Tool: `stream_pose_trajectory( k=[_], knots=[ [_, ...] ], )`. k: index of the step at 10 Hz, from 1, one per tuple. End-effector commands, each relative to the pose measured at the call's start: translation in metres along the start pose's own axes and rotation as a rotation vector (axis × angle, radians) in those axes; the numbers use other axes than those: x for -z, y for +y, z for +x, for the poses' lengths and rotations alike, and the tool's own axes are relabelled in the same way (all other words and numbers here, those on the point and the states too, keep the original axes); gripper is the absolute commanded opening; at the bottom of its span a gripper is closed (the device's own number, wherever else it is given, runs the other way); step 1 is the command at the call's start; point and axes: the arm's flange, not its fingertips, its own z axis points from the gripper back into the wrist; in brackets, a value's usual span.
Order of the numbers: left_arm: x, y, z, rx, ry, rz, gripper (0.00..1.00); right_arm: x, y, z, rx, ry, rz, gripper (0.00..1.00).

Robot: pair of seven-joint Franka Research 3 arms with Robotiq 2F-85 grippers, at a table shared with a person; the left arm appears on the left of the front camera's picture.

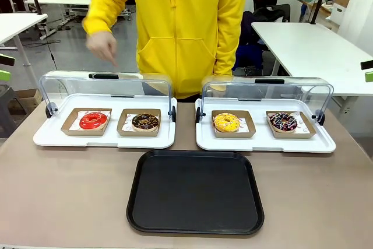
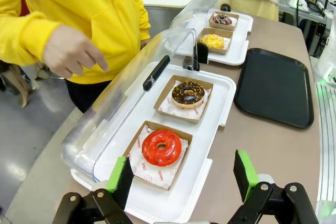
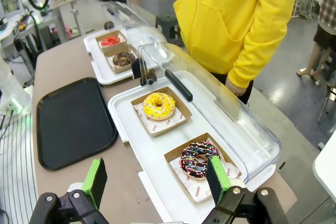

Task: Move the first donut from the left to the tray.
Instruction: Pick up the Paper togo box containing the Donut indicated by the person and place it on the Handle tray.

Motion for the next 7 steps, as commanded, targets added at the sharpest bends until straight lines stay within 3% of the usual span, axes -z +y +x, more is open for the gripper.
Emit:
stream_pose_trajectory(
  k=[1,7],
  knots=[
    [0.0003,-0.0007,-0.0005,0.002,-0.007,-0.006,1.00,0.0005,0.0002,0.0016,-0.006,-0.013,0.005,1.00],
    [0.0003,-0.0007,-0.0005,0.002,-0.007,-0.006,1.00,0.0005,0.0002,0.0016,-0.006,-0.013,0.005,1.00]
  ],
)
